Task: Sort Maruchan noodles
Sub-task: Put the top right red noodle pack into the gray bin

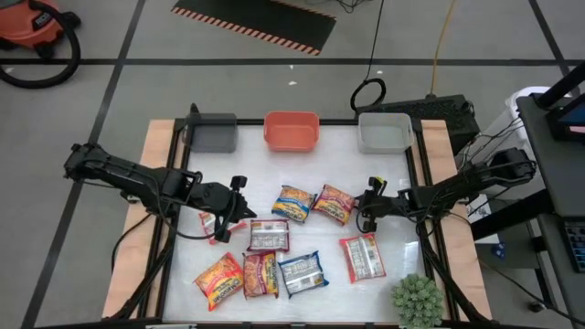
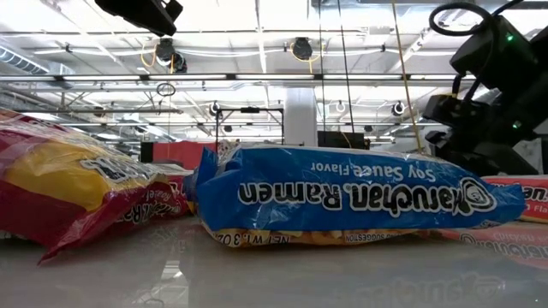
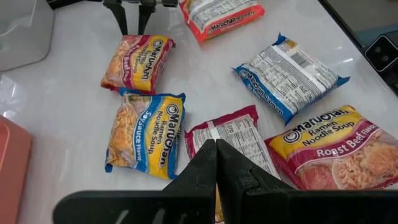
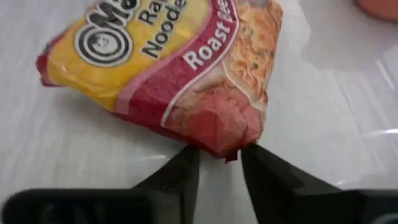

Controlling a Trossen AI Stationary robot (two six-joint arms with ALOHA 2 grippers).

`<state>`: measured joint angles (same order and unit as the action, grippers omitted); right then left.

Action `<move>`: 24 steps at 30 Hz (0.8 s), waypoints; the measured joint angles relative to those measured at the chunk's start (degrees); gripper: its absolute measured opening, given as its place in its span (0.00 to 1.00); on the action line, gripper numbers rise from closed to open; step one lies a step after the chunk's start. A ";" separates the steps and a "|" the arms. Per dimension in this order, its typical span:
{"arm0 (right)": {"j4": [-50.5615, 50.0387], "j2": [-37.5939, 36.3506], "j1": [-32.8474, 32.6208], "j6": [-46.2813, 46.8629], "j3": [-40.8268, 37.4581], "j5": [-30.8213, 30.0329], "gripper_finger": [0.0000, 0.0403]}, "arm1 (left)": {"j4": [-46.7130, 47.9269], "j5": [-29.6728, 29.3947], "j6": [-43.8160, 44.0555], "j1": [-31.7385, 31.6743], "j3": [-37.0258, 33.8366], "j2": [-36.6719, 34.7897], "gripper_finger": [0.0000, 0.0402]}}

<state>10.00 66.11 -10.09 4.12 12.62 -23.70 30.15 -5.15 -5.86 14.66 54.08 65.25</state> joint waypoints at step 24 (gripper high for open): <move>9.07 -0.07 0.00 -21.44 7.69 -12.75 0.00 | 0.04 -2.30 3.05 1.31 0.00 0.00 0.00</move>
<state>19.07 66.04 -10.09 -17.32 20.31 -36.45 30.19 -7.45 -2.81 15.96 54.08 65.25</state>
